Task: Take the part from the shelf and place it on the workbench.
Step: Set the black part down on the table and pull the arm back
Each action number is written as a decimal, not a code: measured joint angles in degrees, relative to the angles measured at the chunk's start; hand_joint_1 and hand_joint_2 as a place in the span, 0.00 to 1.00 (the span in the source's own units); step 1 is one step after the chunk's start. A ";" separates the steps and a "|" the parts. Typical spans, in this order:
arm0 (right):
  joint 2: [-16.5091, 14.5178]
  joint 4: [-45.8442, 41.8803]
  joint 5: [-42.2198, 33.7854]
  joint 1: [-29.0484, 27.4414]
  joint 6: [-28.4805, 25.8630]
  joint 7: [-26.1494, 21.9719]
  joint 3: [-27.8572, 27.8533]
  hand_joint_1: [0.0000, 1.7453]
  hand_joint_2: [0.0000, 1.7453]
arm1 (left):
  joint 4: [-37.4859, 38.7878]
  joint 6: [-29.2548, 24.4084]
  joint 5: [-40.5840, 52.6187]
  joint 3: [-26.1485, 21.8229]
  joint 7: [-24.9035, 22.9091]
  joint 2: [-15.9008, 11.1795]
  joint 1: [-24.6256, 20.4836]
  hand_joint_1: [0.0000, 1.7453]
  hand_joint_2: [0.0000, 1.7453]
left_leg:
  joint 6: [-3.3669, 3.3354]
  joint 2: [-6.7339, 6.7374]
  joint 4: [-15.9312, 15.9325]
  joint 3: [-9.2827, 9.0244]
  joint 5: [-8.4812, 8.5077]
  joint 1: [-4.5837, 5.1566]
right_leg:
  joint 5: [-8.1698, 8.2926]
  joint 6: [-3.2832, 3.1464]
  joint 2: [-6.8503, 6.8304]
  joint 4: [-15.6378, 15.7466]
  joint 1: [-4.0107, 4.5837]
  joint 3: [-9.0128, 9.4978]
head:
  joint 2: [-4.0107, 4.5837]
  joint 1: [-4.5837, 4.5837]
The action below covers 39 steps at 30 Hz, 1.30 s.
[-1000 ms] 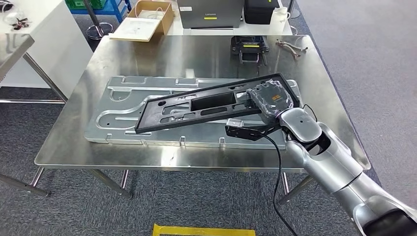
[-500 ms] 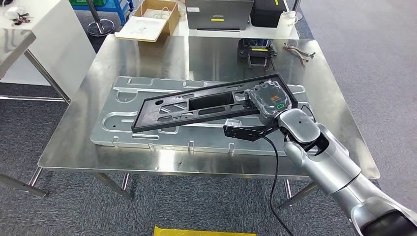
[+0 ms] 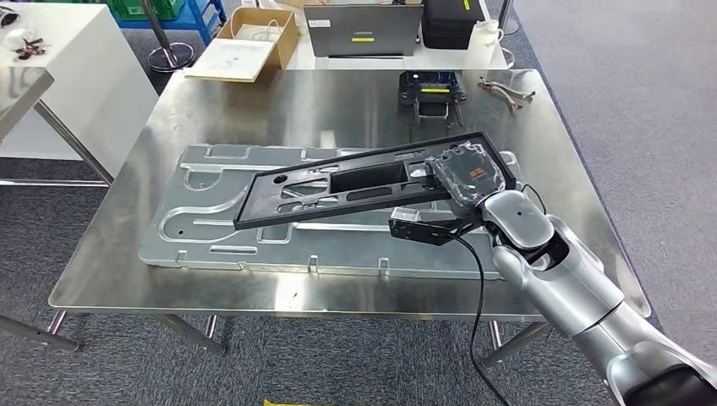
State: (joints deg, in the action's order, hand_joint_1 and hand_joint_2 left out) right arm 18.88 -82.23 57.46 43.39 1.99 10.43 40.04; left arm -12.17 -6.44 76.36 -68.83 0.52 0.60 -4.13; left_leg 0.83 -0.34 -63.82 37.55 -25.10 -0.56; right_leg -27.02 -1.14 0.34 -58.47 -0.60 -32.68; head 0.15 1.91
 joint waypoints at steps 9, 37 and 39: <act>0.05 -0.03 -0.09 -0.16 -0.13 -0.16 -0.57 1.00 1.00 | 0.00 -0.01 -0.04 -0.02 0.01 -0.01 -0.17 0.00 1.00 | -2.46 -0.01 6.28 -3.46 0.85 -0.17 | -5.09 2.31 -0.08 -8.74 0.09 -4.06 | 0.00 -0.02; 0.45 -0.04 -0.45 -3.87 -1.77 -0.32 -1.74 0.25 0.25 | 0.00 0.99 -0.93 -0.18 2.80 0.10 -0.02 0.00 1.00 | -0.54 -0.19 5.33 -2.42 1.03 0.23 | -0.25 0.17 -0.13 0.06 0.36 -0.16 | 0.00 -0.01; 0.46 0.03 -0.56 -4.87 -2.53 -0.35 -2.12 0.00 0.00 | 0.00 0.93 -1.21 -0.38 3.35 0.11 -0.03 0.00 1.00 | -0.75 -0.27 5.33 -2.41 0.96 0.28 | -0.20 0.25 -0.19 0.30 0.33 -0.02 | 0.00 -0.01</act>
State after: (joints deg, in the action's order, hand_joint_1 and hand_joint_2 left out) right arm 19.35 -82.20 56.90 38.52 -0.54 10.08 37.92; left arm -12.17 -5.51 75.14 -69.20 3.87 0.70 -4.16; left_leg 0.08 -0.60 -58.49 35.14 -24.14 -0.28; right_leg -27.22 -0.89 0.15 -58.17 -0.27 -32.70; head 0.15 1.90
